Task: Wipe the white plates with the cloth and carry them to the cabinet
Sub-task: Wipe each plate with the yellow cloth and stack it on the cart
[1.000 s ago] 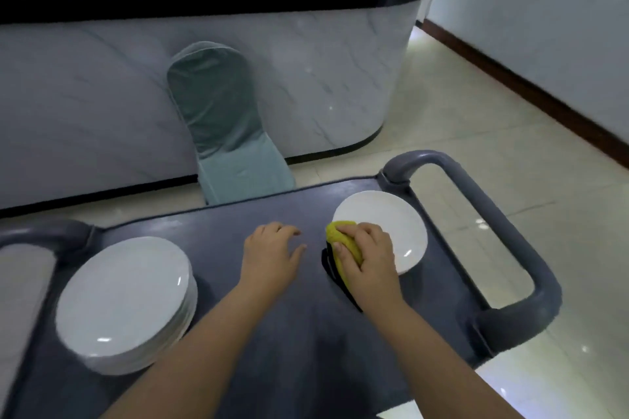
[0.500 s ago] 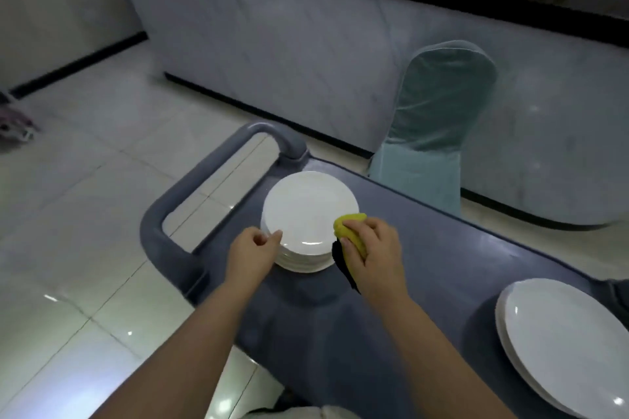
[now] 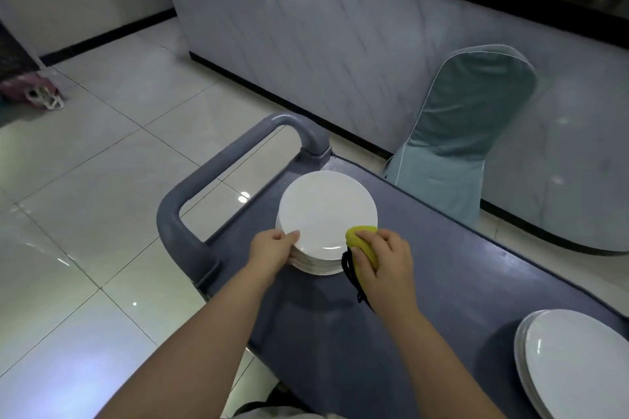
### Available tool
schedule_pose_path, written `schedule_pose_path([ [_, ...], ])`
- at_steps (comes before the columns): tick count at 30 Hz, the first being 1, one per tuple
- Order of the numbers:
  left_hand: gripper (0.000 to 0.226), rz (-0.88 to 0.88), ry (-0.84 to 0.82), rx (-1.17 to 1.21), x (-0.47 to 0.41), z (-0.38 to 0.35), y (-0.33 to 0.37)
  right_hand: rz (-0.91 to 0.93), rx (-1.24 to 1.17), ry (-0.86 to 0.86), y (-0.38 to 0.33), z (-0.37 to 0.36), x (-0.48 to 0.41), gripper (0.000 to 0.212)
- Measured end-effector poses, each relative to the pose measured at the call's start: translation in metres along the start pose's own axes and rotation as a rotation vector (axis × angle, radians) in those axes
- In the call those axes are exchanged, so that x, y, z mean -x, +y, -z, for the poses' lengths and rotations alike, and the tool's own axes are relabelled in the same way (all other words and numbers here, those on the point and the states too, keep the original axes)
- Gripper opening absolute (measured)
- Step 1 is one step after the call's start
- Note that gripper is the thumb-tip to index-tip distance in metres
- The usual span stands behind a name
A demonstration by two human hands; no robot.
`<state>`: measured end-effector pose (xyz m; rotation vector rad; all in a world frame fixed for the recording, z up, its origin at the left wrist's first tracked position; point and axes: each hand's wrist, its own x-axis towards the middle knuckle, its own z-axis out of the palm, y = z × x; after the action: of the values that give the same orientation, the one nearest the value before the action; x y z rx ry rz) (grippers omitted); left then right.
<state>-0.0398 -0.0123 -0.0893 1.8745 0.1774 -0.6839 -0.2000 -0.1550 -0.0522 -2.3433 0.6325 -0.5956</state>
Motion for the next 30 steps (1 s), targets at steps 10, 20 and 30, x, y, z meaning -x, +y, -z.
schedule_pose_path([
  [10, 0.017, 0.205, -0.11, 0.554, 0.011, 0.017, -0.005, -0.04, -0.022, 0.003, 0.012, 0.002, 0.003, 0.023],
  [20, 0.016, 0.032, -0.213, 0.307, 0.029, 0.057, 0.076, -0.086, -0.196, 0.074, 0.007, 0.017, -0.014, 0.023],
  [30, 0.059, 0.053, -0.554, 0.588, 0.083, 0.031, 0.053, 0.196, 0.059, -0.095, -0.061, 0.0, -0.088, 0.03],
])
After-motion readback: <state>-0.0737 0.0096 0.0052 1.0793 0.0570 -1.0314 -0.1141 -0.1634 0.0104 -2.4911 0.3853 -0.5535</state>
